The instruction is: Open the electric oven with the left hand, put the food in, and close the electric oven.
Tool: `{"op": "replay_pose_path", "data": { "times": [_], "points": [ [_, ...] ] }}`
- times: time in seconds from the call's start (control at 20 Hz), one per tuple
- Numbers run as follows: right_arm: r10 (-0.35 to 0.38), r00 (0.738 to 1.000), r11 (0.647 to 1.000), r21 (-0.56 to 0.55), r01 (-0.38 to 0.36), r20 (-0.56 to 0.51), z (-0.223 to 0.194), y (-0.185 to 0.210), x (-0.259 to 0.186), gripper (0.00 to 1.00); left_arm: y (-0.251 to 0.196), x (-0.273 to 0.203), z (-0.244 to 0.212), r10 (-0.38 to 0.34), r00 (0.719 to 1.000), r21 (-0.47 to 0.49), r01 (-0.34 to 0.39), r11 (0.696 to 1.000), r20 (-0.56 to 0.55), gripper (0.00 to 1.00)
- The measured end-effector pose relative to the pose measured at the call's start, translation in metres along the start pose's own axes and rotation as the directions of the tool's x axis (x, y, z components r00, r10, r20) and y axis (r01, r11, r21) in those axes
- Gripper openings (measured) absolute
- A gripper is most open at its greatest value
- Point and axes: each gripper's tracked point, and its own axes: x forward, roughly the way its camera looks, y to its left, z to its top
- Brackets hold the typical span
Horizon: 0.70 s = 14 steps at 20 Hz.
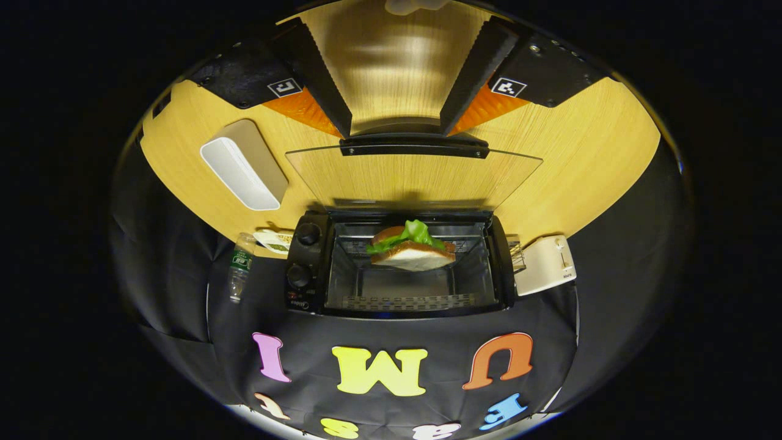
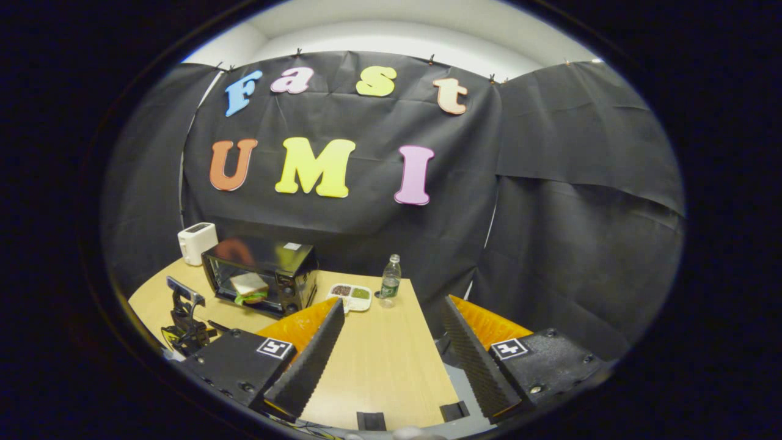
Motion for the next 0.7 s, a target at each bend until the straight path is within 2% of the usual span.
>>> {"op": "replay_pose_path", "data": {
  "times": [0.35, 0.7],
  "points": [
    [-0.002, 1.000, 1.000, 0.014, 0.002, -0.019, -0.008, -0.005, 0.005, 1.00, 0.011, 0.018, -0.006, 0.029, 1.000, 0.000, -0.029, 1.000, -0.008, 0.96],
    [0.006, 0.999, 1.000, 0.029, -0.005, -0.038, -0.012, -0.005, 0.009, 1.00, 0.016, 0.022, -0.001, 0.024, 1.000, 0.005, -0.024, 1.000, -0.005, 0.95]
  ]
}}
